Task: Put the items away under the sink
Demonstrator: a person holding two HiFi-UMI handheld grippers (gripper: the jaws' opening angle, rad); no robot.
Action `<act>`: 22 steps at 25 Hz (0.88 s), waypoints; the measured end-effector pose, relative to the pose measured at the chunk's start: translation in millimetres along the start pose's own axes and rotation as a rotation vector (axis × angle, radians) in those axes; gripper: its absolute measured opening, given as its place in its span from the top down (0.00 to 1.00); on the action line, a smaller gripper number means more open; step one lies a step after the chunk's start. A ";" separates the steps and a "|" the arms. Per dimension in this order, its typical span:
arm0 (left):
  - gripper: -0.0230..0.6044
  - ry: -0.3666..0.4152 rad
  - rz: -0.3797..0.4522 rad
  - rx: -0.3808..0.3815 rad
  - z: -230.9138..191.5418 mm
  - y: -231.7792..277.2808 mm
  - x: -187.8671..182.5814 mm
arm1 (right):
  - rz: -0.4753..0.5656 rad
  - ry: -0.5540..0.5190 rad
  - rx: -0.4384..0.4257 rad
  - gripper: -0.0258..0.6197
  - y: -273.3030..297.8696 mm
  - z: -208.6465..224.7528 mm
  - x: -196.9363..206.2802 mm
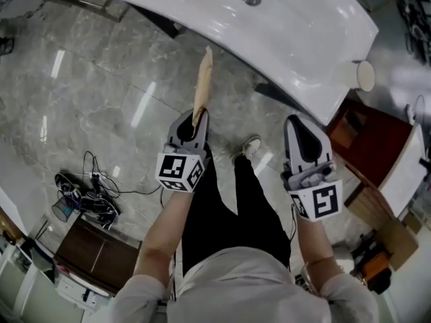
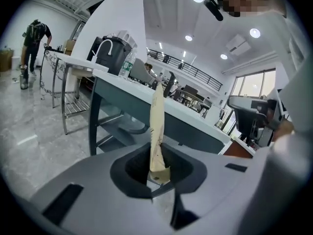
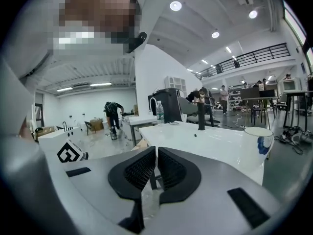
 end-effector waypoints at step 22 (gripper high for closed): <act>0.88 0.046 -0.081 0.012 -44.2 56.6 110.5 | -0.024 0.027 -0.021 0.90 18.7 -24.5 122.2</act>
Point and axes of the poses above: the fingertips, and each gripper's own axes: y forward along the fingers, z to its right, x out of its underside, the point moved 8 cm from there along -y, backward along the fingers, and after that the axes turned 7 degrees about z, right-handed, at the moved point
